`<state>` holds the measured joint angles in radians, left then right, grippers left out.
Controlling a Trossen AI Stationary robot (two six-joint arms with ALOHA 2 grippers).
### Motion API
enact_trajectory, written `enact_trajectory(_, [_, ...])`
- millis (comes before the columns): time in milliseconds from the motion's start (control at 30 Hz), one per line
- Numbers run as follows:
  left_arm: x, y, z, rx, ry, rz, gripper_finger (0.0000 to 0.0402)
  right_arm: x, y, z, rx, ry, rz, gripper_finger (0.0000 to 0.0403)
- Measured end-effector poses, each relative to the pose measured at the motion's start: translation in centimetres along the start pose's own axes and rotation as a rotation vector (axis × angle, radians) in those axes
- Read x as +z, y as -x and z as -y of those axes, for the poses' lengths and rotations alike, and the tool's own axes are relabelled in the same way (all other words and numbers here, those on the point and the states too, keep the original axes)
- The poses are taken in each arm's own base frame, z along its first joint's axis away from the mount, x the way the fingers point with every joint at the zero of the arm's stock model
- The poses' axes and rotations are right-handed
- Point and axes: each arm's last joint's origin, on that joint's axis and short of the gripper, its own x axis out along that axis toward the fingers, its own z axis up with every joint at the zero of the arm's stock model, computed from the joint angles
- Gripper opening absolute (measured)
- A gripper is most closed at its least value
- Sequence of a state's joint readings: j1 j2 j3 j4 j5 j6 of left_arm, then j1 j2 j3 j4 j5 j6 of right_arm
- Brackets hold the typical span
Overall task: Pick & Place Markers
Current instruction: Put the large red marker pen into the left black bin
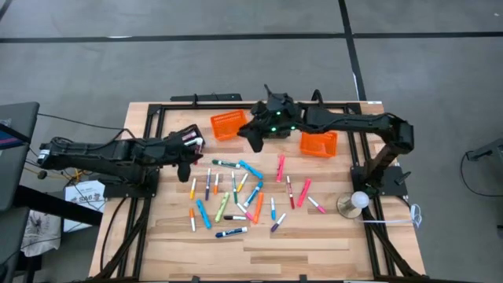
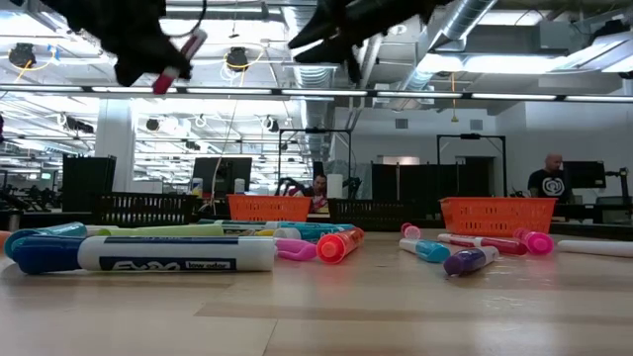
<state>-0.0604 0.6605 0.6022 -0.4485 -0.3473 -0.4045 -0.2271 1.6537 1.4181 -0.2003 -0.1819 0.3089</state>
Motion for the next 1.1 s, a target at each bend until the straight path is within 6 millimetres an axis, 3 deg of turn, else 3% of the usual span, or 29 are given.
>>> enact_trajectory(300, [-1.1,-1.3,-3.1,0.194,-0.061,-0.222,0.0078,0.7,6.8,-3.1,-0.277,0.116,0.039,0.0102])
enact_trajectory(700, [-0.4,-5.4,-8.6,0.402,-0.079,-0.491,0.0078,-2.2,14.9,-8.0,-0.690,0.124,0.093,0.0102])
enact_trajectory(900, [-1.5,-7.4,-10.9,0.423,-0.045,-0.638,0.0079,-4.1,17.3,-9.9,-0.776,0.136,0.149,0.0102])
enact_trajectory(1100, [-2.1,-8.1,-12.0,0.440,-0.037,-0.701,0.0078,-5.6,17.9,-9.8,-0.829,0.138,0.079,0.0102])
